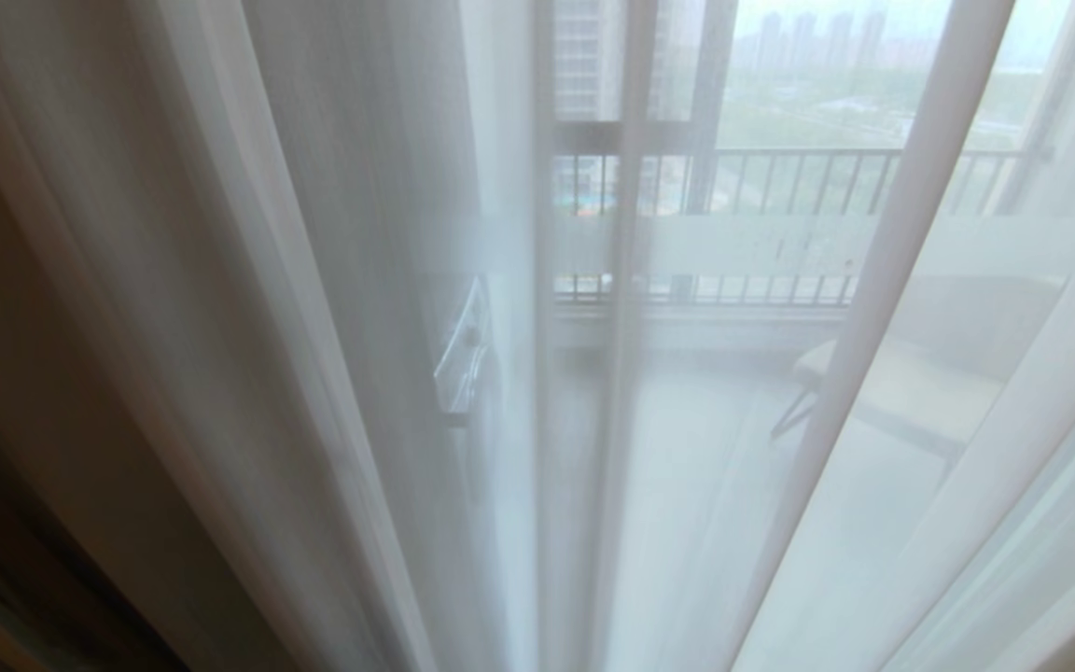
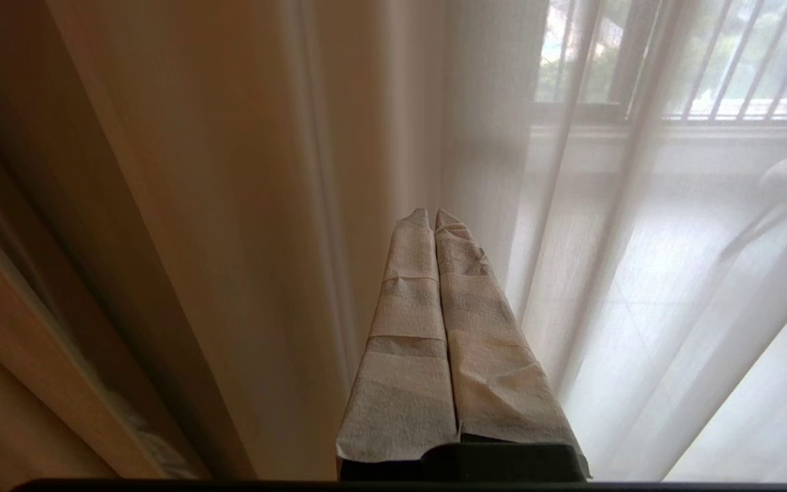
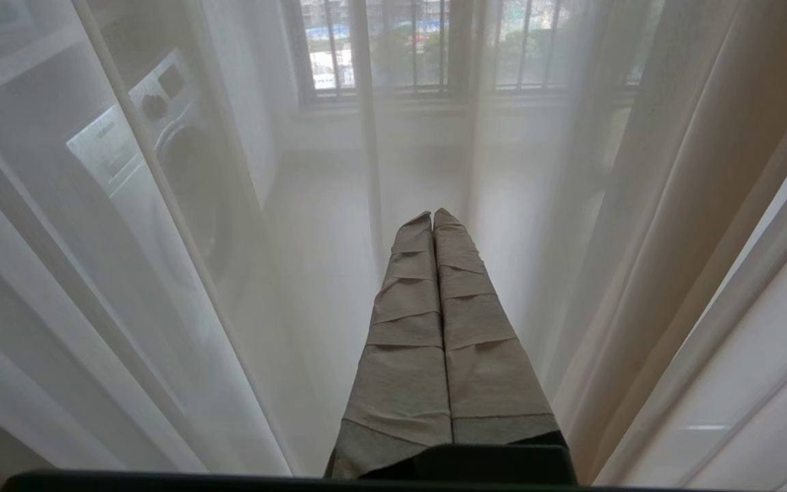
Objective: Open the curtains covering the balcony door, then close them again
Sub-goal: Close the outer curtains on both sides
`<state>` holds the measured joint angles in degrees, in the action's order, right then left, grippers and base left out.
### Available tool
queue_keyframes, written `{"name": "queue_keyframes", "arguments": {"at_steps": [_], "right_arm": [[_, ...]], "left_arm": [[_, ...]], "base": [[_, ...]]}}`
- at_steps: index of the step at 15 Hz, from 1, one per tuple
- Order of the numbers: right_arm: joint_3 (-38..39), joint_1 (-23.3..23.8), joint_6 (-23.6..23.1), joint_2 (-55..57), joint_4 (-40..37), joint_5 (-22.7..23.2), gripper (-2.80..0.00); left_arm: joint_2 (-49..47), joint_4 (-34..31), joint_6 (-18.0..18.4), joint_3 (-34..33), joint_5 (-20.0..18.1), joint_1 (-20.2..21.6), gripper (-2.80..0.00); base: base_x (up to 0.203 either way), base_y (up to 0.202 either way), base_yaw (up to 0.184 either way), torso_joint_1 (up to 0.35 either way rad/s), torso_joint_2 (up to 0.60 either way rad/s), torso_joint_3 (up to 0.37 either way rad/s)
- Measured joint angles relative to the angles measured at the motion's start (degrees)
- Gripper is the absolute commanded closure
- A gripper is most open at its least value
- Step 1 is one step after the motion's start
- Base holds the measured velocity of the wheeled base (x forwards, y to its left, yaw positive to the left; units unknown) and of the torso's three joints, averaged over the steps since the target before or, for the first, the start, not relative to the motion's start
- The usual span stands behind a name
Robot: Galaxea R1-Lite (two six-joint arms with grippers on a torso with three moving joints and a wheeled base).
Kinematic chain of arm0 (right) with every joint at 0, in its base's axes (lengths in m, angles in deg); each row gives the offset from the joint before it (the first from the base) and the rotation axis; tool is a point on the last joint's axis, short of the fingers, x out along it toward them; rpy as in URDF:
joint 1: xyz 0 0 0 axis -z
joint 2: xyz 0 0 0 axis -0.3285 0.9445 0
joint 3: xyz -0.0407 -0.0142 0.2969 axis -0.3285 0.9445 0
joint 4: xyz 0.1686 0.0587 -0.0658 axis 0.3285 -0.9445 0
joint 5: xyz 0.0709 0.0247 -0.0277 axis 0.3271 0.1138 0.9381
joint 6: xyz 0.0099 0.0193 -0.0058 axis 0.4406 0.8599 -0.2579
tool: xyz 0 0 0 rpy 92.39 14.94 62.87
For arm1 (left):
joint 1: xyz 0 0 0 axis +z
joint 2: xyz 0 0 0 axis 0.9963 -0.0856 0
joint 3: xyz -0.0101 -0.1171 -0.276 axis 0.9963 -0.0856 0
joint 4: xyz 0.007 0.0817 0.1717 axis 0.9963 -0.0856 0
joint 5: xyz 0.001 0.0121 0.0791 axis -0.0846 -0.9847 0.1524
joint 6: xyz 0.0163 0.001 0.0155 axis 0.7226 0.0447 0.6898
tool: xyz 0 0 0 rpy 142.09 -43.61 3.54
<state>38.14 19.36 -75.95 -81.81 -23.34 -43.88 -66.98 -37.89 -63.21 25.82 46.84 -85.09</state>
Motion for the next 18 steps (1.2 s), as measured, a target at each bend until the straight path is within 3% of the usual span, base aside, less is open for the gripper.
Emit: {"name": "queue_keyframes", "arguments": {"at_steps": [5,10,13,18], "right_arm": [[0.00,0.00,0.04,0.00,0.00,0.00,0.00],[0.00,0.00,0.02,0.00,0.00,0.00,0.00],[0.00,0.00,0.02,0.00,0.00,0.00,0.00],[0.00,0.00,0.02,0.00,0.00,0.01,0.00]], "left_arm": [[-0.03,-0.56,-0.20,0.67,0.68,0.00,0.00],[-5.63,-4.24,-0.79,12.17,6.07,-0.22,0.00],[-15.57,-4.24,-2.00,22.83,13.83,-0.55,0.00],[-35.65,-4.12,-3.40,42.63,35.82,-0.13,0.00]], "base": [[0.000,0.000,0.000,0.000,0.00,0.000],[0.000,0.000,0.000,0.000,0.00,0.000],[0.000,0.000,0.000,0.000,0.00,0.000],[0.000,0.000,0.000,0.000,0.00,0.000]]}}
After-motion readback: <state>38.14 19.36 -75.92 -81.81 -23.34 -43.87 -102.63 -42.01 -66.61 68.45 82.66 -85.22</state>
